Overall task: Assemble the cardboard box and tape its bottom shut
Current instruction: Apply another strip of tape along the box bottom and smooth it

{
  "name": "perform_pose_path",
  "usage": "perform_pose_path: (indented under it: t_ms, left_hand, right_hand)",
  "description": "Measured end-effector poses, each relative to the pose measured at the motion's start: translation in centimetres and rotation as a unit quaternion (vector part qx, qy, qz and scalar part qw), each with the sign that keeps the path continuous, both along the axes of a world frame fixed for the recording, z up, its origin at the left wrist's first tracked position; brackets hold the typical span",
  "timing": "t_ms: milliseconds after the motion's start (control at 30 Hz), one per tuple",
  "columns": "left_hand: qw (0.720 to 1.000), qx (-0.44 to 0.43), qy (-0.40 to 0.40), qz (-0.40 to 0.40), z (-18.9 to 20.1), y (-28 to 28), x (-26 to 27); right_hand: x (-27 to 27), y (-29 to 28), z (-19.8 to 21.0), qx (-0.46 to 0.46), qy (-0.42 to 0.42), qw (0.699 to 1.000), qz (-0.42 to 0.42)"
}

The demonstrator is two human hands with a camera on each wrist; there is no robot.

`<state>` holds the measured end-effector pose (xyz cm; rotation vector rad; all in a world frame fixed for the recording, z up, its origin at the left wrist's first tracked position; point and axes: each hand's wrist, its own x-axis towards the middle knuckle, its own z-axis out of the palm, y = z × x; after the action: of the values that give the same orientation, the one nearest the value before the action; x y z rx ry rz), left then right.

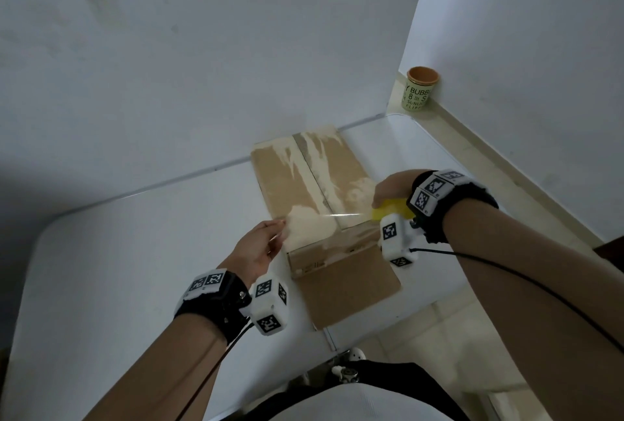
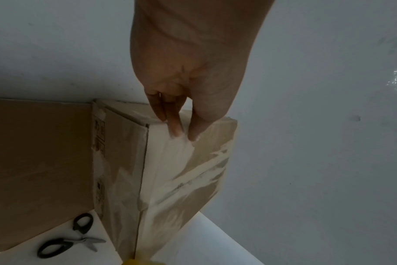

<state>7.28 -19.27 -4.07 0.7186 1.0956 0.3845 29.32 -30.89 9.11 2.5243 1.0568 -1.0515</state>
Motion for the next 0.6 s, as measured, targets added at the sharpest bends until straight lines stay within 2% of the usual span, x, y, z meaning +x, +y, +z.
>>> perform_pose_path:
  t_ms: [67,200,600]
  left_hand:
    - [1.0,0.001,0.011,-0.018,0.0,0.2,0.3]
    - [0.999,-0.001,0.034,-0.038,0.0,0.8,0.7]
    - [0.998,0.004,0.044,-0.036,1.2,1.7,4.0]
  right_hand:
    - [0.1,-0.4,0.0,0.003,0.038,0.999,-0.028]
    - [1.1,-0.3,-0.9,0.025,0.053,0.996,-0.073]
    - [2.0,-0.4,-1.9,0.029,0.054,0.996,-0.059]
